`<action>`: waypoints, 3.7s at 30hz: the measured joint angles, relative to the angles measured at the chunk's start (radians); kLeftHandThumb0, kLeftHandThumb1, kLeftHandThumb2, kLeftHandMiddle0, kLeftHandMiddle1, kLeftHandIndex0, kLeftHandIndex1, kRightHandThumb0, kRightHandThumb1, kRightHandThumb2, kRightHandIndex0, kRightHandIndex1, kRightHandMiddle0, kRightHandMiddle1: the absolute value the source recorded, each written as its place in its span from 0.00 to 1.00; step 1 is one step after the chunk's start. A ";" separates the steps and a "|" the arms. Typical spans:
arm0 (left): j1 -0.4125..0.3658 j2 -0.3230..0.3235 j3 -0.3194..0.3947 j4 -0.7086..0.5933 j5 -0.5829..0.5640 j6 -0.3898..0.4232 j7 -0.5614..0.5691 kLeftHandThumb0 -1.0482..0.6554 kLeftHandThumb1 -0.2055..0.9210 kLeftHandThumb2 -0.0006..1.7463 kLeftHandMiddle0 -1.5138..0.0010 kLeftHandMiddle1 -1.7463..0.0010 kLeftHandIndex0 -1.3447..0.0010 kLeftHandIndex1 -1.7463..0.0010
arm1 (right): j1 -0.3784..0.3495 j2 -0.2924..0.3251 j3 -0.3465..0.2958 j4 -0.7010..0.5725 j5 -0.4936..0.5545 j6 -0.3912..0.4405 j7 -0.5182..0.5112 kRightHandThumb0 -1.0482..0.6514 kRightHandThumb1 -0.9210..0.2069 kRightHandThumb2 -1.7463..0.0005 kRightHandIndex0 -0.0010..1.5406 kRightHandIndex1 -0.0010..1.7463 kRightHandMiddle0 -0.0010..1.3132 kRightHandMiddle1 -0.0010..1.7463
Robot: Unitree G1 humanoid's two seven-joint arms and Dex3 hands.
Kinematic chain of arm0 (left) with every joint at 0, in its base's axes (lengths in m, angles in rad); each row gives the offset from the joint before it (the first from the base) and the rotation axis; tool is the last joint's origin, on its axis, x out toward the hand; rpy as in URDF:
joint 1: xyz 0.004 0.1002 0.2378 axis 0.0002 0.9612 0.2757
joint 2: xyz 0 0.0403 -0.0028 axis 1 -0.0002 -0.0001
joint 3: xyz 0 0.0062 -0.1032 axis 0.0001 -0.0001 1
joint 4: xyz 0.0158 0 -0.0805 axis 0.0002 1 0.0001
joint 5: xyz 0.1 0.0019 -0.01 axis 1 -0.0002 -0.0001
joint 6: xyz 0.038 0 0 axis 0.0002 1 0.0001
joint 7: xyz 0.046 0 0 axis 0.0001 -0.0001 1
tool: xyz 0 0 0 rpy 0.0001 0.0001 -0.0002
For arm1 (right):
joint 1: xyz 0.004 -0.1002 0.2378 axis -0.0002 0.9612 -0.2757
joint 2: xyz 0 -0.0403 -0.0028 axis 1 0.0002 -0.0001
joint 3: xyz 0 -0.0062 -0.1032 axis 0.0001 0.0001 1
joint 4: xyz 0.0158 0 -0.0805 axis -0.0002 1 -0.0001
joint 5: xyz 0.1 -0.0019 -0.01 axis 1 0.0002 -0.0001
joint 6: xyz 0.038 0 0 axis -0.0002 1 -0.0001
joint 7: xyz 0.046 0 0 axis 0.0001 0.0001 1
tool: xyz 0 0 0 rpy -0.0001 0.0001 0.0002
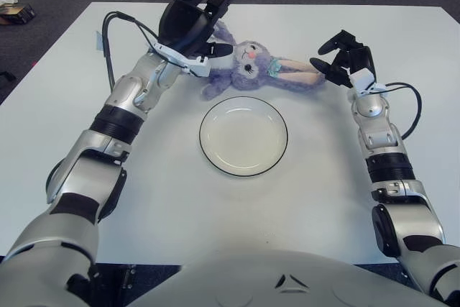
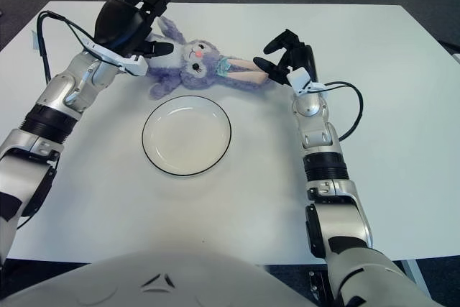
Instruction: Put the doll into the plate.
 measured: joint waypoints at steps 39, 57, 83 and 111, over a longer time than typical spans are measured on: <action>0.181 -0.038 0.152 -0.235 -0.008 0.168 0.061 0.03 1.00 0.46 0.61 0.99 0.59 0.96 | -0.147 -0.095 0.196 -0.056 -0.231 0.103 0.220 0.24 0.00 0.88 0.31 0.15 0.21 0.26; 0.239 -0.039 0.172 -0.252 -0.019 0.223 0.035 0.04 1.00 0.45 0.62 1.00 0.60 0.98 | -0.229 -0.094 0.234 -0.023 -0.225 0.122 0.319 0.17 0.00 0.89 0.22 0.00 0.19 0.08; 0.277 -0.110 0.189 -0.255 -0.093 0.331 -0.057 0.05 1.00 0.42 0.66 1.00 0.65 1.00 | -0.362 0.007 0.310 0.176 -0.237 0.157 0.313 0.13 0.00 0.89 0.10 0.00 0.13 0.03; 0.285 -0.130 0.176 -0.271 -0.092 0.331 -0.091 0.04 1.00 0.42 0.69 1.00 0.68 1.00 | -0.520 0.123 0.385 0.542 -0.241 0.122 0.222 0.10 0.00 0.84 0.08 0.00 0.13 0.01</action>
